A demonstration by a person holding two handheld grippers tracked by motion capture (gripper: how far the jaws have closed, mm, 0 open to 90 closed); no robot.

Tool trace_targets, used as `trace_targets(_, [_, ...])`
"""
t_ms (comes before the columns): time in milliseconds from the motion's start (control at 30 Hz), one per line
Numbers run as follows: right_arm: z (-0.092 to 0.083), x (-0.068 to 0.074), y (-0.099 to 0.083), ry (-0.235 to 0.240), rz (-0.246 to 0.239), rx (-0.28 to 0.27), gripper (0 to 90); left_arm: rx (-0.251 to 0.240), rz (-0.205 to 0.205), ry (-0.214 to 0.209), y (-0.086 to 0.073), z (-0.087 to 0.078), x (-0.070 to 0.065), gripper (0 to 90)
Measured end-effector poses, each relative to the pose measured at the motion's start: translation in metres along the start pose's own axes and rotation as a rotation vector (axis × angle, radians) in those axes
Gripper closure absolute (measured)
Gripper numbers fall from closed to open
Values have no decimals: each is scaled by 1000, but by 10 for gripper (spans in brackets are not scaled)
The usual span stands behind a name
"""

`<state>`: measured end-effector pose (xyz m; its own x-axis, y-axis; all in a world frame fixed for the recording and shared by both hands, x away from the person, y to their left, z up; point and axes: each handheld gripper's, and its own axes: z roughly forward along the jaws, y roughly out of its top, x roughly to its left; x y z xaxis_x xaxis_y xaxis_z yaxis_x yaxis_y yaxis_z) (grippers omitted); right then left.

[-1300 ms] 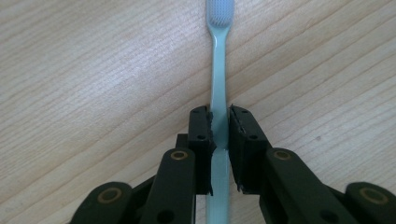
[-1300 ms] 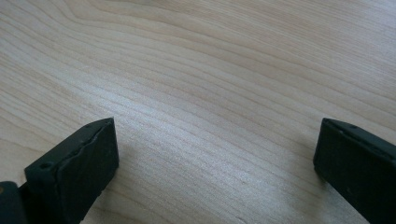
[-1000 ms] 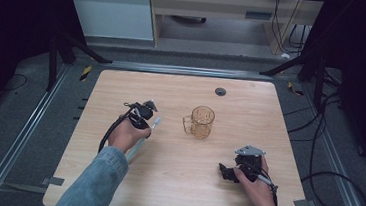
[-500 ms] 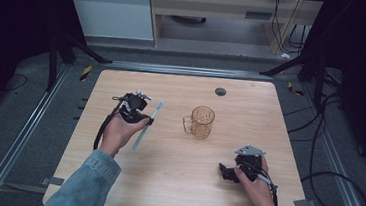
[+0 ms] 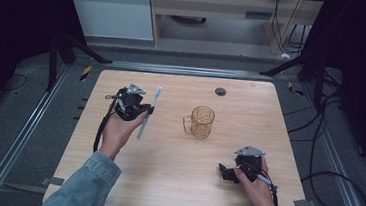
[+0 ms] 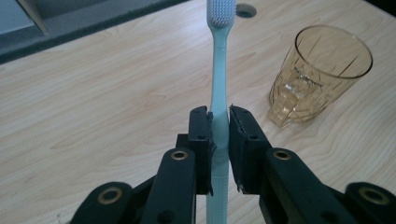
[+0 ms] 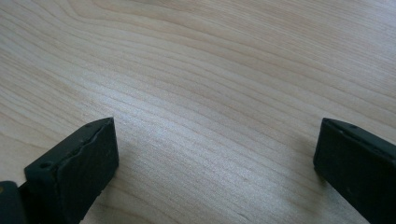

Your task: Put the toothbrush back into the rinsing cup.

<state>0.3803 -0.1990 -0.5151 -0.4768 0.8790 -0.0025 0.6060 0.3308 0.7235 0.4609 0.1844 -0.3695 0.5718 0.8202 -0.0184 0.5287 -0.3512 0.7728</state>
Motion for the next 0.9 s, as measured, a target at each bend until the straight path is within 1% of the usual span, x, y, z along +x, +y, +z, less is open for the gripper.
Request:
trace_targets(67, [0,0,0,0,0,0,4,-3,5,-3,0,0,0,789])
trace_targets(100, [0,0,0,0,1,0,4,-4,28,13,0,-1,0,789])
trace_targets(133, [0,0,0,1,0,-1,4,-6,36,20,0,-1,1,789])
trace_targets(167, [0,0,0,1,0,-1,4,-21,22,9,-2,1,4,789])
trace_targets(233, [0,0,0,0,0,0,3,-20,18,7,-3,2,5,789])
trace_targets(267, [0,0,0,1,0,-1,4,-42,1,0,-4,5,6,789])
trace_targets(300, [0,0,0,1,0,-1,4,-42,1,0,-4,5,6,789])
trace_targets(333, [0,0,0,0,0,0,4,-51,-12,-12,-4,6,7,789])
trace_targets(367, [0,0,0,0,0,0,4,-51,-12,-12,-4,6,7,789])
trace_targets(500, [0,0,0,1,0,-2,4,-75,-11,-7,-3,7,8,789])
trace_targets(567, [0,0,0,0,0,0,4,-83,-10,8,-3,8,8,789])
trace_targets(633, [0,0,0,0,0,0,4,-88,-13,12,-4,8,9,789])
trace_targets(667, [0,0,0,0,0,0,4,-112,-28,19,-4,7,11,789])
trace_targets(733, [0,0,0,-1,0,0,4,-118,-33,21,-4,7,12,789])
trace_targets(767, [0,0,0,0,0,0,4,-140,-41,34,-4,6,13,789])
trace_targets(800, [0,0,0,0,0,-1,4,-140,-41,34,-4,6,13,789])
trace_targets(833, [0,0,0,0,0,-1,4,-153,-47,35,-5,5,12,789])
trace_targets(867, [0,0,0,0,0,0,4,-177,-66,31,-5,3,11,789])
trace_targets(900, [0,0,0,0,0,0,4,-177,-66,31,-5,3,11,789])
